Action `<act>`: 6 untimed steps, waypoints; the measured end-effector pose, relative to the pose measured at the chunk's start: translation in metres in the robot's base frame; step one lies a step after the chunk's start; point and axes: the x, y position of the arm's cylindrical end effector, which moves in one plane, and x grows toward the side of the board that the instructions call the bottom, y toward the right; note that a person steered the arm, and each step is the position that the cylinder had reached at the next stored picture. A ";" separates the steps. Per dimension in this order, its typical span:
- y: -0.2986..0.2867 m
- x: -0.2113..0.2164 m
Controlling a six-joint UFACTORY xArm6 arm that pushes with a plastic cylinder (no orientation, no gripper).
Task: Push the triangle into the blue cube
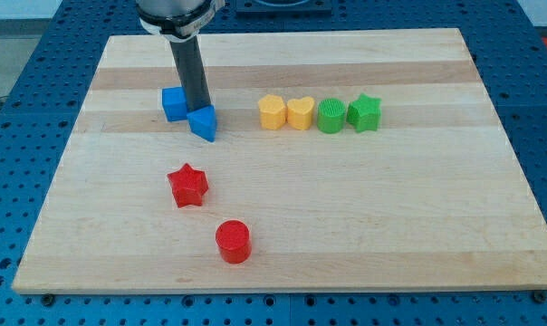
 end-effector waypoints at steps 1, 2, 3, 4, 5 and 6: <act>0.023 -0.023; 0.052 -0.023; 0.058 -0.019; 0.055 -0.003; 0.045 0.004; 0.037 0.010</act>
